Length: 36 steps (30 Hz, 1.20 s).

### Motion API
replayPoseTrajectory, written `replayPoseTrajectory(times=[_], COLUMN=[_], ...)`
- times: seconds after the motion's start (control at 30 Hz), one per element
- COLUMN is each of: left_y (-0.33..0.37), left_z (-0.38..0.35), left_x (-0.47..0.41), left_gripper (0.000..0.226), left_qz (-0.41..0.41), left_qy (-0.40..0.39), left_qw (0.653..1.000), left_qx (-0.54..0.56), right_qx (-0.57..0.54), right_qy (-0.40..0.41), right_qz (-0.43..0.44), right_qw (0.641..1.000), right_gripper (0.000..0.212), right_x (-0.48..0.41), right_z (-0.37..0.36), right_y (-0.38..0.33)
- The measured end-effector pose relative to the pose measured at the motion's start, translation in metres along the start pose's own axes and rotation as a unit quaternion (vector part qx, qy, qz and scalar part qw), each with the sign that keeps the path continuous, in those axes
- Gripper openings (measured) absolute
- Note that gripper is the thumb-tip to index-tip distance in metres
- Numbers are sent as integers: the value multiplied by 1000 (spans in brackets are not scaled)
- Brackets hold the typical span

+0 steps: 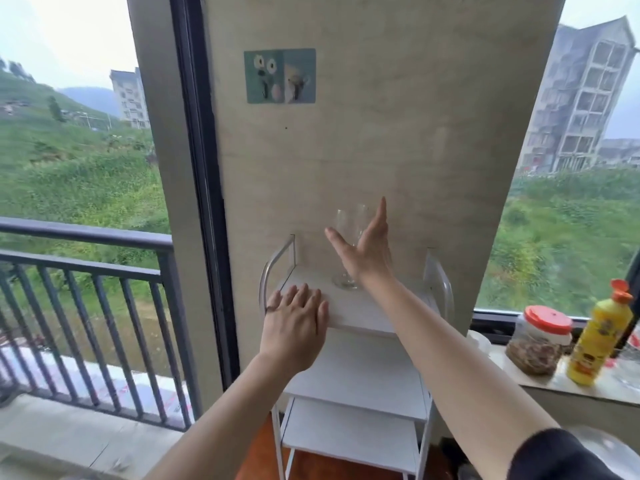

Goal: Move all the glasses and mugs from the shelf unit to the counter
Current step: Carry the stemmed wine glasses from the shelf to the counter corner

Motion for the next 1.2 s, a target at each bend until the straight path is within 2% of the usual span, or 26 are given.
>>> replayPoseTrajectory(times=[0.23,0.4,0.53,0.67,0.93,1.07,1.2], left_y=[0,0,1,1,6,40,114], left_z=[-1,-1,1,1,-4,2,31], left_x=[0,1,1,2,-1,7,16], left_gripper=[52,56,61,55,49,57,62], left_qz=[9,12,18,25,40,43,-20], left_qy=[12,13,16,13,-6,1,34], left_qw=[1000,1000,1000,1000,999,993,982], left_qx=[0,-1,9,13,33,110,183], right_qx=[11,-35,-51,-55,-47,-27,29], right_qy=[9,38,49,66,155,211,234], right_qz=[34,51,82,94,100,86,61], right_qw=[999,997,994,992,982,973,970], right_gripper=[101,94,92,89,82,80,81], right_x=[-8,3,15,34,101,142,179], right_z=[-12,1,25,59,145,191,242], right_y=[0,-6,-24,-35,-42,-35,-24])
Point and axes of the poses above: each hand's wrist, its own x-axis away from the middle knuckle, its own z-axis out of the back of the hand, y = z × x, the point moved 7 cm from there along -x, towards the middle knuckle, and after that the axes turned 1 degree about -x, right-handed, at the moved point
